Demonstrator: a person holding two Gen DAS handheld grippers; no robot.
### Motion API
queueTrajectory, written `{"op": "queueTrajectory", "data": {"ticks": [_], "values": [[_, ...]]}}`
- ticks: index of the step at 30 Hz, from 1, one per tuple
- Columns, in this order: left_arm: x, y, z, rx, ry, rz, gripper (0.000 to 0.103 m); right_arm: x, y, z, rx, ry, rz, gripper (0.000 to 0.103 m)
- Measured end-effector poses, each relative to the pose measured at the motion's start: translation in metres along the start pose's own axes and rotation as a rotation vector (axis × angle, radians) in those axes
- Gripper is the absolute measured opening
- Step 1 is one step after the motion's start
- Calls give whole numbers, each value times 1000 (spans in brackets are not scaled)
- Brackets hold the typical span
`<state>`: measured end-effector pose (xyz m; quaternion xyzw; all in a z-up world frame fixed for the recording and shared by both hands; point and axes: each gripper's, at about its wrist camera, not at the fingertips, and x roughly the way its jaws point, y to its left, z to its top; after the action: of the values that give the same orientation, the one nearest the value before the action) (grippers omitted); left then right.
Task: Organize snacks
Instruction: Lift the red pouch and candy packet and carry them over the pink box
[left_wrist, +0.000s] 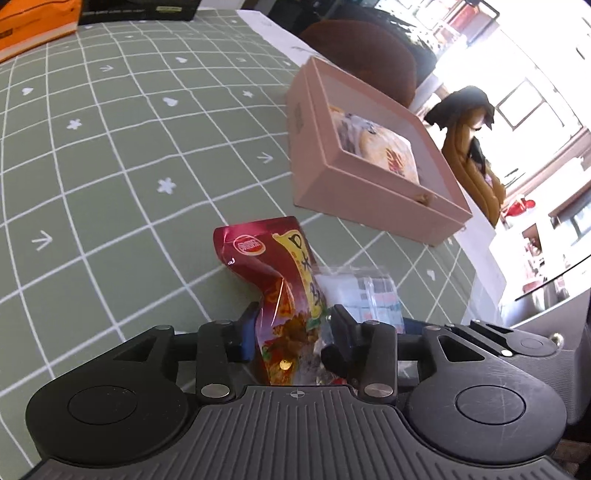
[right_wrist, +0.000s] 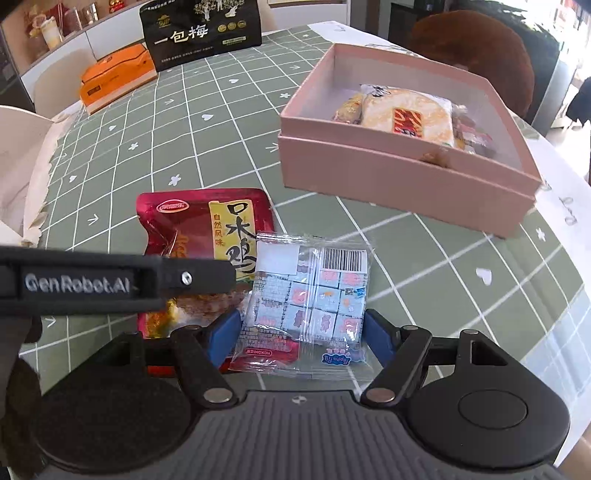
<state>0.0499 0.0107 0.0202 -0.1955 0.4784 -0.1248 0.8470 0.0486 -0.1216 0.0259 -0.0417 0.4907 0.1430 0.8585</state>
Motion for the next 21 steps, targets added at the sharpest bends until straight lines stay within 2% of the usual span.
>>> {"op": "queueTrajectory", "data": {"ticks": [2, 4, 7, 10, 14, 16, 18, 19, 21], "values": [[5, -4, 2, -12, -2, -11, 42, -4, -2, -5, 0, 4, 7, 74], [10, -4, 5, -63, 19, -16, 32, -7, -3, -9, -7, 15, 12, 74], [10, -6, 2, -36, 25, -31, 30, -13, -5, -14, 1, 32, 12, 74], [2, -5, -8, -12, 23, -36, 30, -20, -21, -16, 75, 41, 44, 74], [-12, 1, -20, -29, 31, -55, 28, -20, -43, -13, 186, 22, -5, 74], [-18, 3, -25, -34, 34, -81, 28, -18, -47, -12, 212, 26, 3, 74], [-14, 5, -26, -53, 39, -97, 29, -17, -43, -12, 201, 25, 11, 74], [-10, 8, -26, -68, 45, -97, 31, -16, -38, -14, 178, 23, 4, 74], [-6, 10, -24, -80, 24, -116, 30, -16, -22, -19, 102, 20, -27, 74]]}}
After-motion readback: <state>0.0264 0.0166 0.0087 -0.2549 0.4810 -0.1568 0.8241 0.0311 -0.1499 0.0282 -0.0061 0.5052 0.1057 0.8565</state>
